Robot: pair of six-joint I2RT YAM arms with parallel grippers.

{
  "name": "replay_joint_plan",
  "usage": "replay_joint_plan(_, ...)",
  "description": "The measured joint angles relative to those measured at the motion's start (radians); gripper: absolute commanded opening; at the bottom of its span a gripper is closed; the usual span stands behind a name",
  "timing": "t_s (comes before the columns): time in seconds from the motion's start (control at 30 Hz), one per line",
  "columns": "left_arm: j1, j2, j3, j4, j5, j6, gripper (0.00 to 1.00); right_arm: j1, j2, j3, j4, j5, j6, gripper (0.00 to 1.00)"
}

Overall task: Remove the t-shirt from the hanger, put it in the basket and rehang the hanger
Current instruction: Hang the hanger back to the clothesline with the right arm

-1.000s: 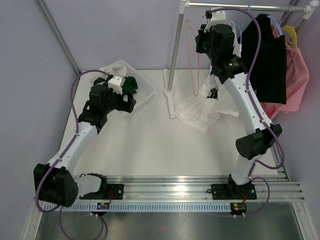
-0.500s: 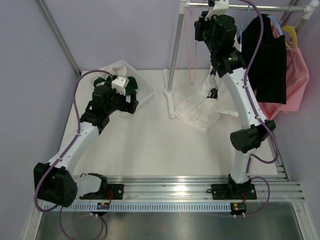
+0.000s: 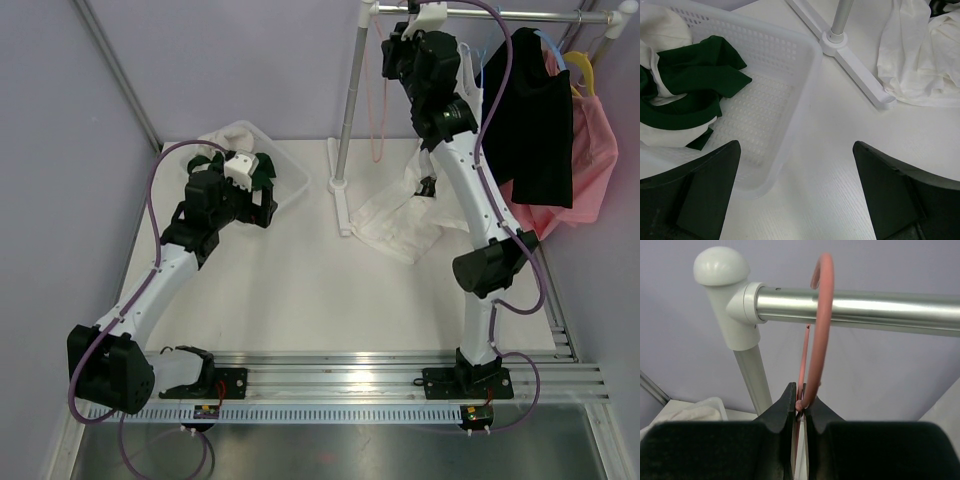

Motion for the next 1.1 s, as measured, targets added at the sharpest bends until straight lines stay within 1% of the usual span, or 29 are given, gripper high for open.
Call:
replay_joint_plan(0.27,-0.001,0.000,0.000,0.000,-0.001,0.003,0.99,0.000,0.040,0.048,0.009,-0.001,0.013,0.00)
replay_joint_plan(0.93,-0.008,0.000,0.000,-0.001,-0.011,0.010,0.99,0.000,0.066,0.051,0.024,-0.002,0.026,0.00)
replay_joint_plan(1.07,-0.010,0.000,0.000,-0.002,-0.014,0.011,0.99,0.000,0.066,0.050,0.024,-0.002,0.021,0.04)
replay_joint_plan(1.1,-0.011,0.001,0.000,-0.002,-0.015,0.011,0.99,0.000,0.066,0.050,0.024,-0.002,0.019,0.03)
